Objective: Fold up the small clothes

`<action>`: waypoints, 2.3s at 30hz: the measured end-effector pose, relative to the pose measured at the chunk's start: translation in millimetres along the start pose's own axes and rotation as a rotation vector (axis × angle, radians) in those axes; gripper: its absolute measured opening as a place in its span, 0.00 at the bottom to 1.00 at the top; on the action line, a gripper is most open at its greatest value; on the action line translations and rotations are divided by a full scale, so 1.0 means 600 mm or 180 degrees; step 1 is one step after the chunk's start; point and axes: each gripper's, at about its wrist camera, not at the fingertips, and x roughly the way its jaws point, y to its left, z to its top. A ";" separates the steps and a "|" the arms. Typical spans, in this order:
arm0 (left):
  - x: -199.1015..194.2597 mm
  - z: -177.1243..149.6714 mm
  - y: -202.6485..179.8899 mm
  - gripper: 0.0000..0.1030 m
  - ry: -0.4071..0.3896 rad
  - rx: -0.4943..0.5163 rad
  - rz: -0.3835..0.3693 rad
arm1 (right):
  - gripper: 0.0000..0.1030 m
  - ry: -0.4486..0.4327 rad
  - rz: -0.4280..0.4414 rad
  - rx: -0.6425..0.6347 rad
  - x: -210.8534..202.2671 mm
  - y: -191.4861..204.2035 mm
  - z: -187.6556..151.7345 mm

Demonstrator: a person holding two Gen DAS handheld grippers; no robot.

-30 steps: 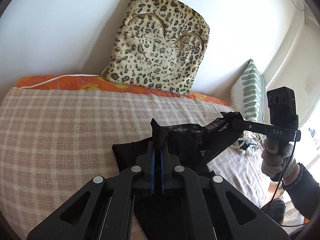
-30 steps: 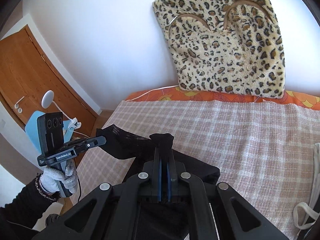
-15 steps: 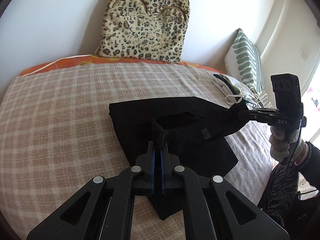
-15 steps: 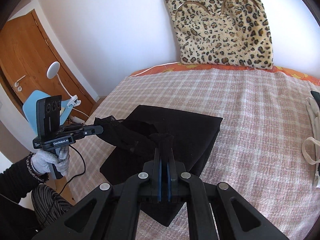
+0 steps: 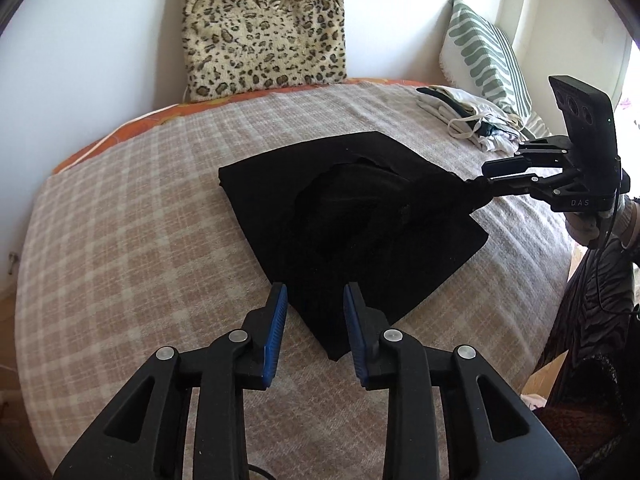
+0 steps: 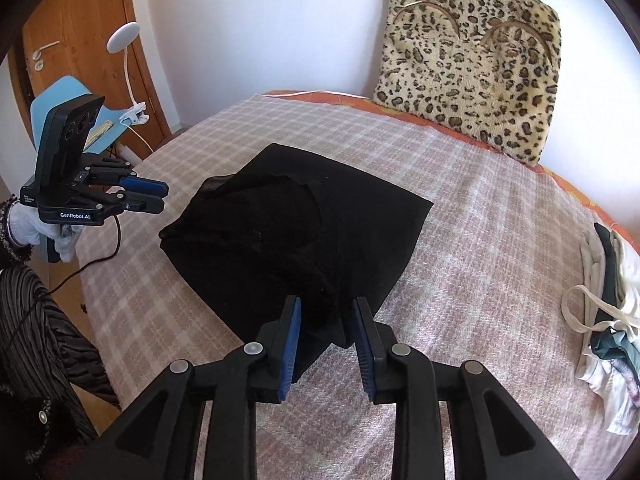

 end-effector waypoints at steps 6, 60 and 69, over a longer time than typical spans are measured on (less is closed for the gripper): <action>0.016 0.012 -0.034 0.46 -0.0010 0.0157 -0.0084 | 0.33 0.0028 0.0056 -0.0162 0.008 0.021 0.000; 0.026 0.003 0.020 0.27 0.0379 -0.0187 -0.0273 | 0.29 0.0122 0.0565 -0.0890 0.107 0.153 0.045; 0.080 0.000 0.012 0.26 0.0700 -0.0048 0.0131 | 0.00 0.0353 0.0557 -0.1034 0.150 0.168 0.039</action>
